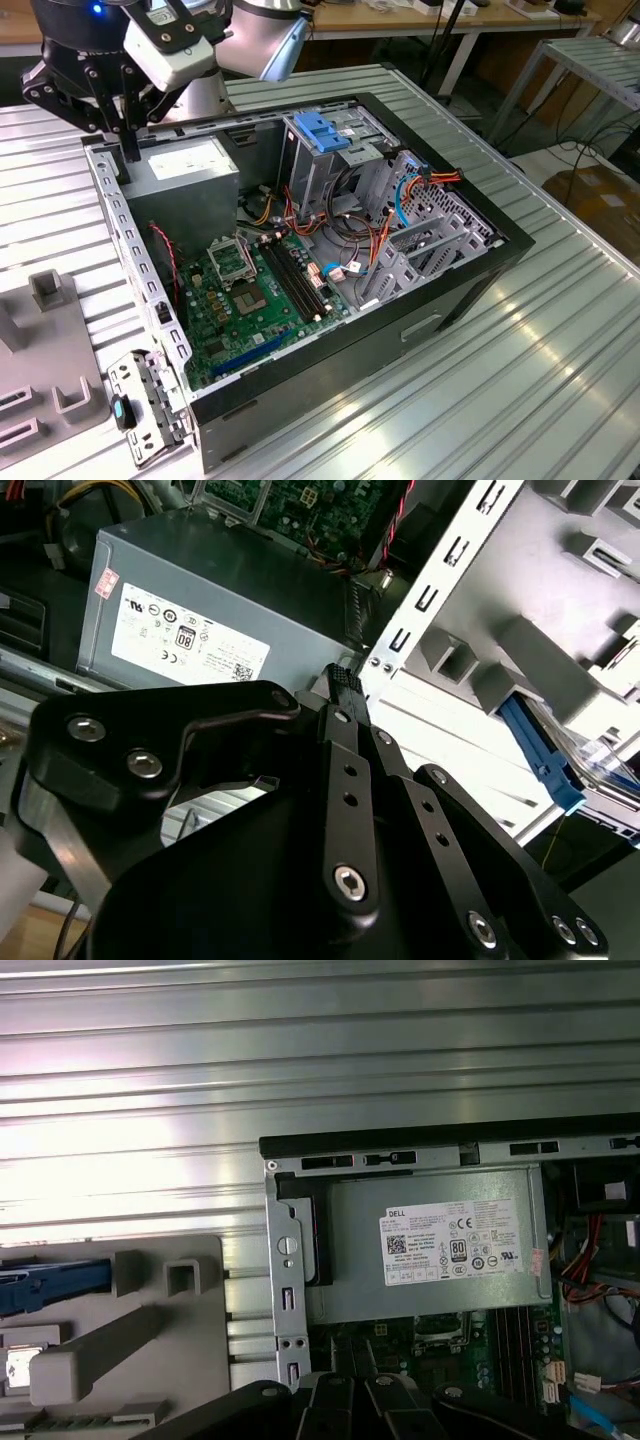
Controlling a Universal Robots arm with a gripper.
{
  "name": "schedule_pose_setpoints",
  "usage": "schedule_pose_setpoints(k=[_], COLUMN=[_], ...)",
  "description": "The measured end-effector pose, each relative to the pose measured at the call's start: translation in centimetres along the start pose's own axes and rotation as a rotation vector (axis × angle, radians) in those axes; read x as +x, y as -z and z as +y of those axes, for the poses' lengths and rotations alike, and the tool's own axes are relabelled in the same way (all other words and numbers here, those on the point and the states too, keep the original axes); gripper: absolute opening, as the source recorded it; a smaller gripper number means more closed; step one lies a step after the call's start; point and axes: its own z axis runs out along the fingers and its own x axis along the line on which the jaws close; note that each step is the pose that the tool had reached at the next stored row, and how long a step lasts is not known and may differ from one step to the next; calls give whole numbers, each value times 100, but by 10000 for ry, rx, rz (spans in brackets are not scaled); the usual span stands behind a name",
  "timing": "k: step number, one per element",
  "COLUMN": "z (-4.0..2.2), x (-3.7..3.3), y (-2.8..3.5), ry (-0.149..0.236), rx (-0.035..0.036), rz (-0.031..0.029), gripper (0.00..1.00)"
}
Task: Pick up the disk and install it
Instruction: 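Reach for the disk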
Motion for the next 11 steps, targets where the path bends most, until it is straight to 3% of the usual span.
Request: schedule_pose_setpoints(k=[11], z=[-6], x=[82], y=[3], ry=[0], rx=[0], rz=[1], gripper=[11])
